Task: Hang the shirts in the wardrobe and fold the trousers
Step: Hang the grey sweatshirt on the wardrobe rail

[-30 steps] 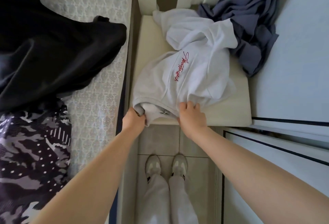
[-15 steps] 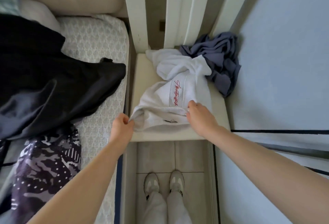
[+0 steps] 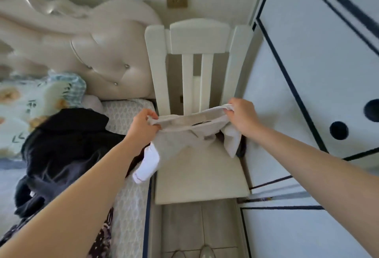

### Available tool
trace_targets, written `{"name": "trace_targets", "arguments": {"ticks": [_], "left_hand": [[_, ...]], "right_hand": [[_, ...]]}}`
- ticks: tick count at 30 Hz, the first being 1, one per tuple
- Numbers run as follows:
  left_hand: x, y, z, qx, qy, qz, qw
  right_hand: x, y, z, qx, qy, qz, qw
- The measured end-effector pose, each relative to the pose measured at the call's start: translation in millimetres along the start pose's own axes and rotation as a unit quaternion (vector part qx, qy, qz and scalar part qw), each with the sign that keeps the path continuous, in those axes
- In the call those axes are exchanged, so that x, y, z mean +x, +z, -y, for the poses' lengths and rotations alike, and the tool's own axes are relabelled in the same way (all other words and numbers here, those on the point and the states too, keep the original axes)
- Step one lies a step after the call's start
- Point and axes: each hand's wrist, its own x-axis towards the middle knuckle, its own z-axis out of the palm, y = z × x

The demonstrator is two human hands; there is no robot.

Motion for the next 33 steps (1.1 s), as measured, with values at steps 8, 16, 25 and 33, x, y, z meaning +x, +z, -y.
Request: {"name": "trace_targets", "arguments": {"ticks": [8, 16, 25, 33], "left_hand": [[-31, -75, -116, 0.041, 0.132, -0.062, 0.988], [-74, -143, -206, 0.055, 0.292, -0.184, 0.937], [-100, -145, -183, 0.164, 0.227, -0.046, 0.959], [-127, -101, -203, 0.126, 0.221, 0.265, 0.930]], "right_hand": [[-6, -124, 63, 0.086, -0.030, -0.119, 0.989], [-28, -225, 117, 0.167, -0.073, -0.260, 0.948], [-60, -239, 115, 0.078, -0.042, -0.175, 0.981], [-101, -227, 168, 0.205, -0.059, -0.025, 0.977]]}}
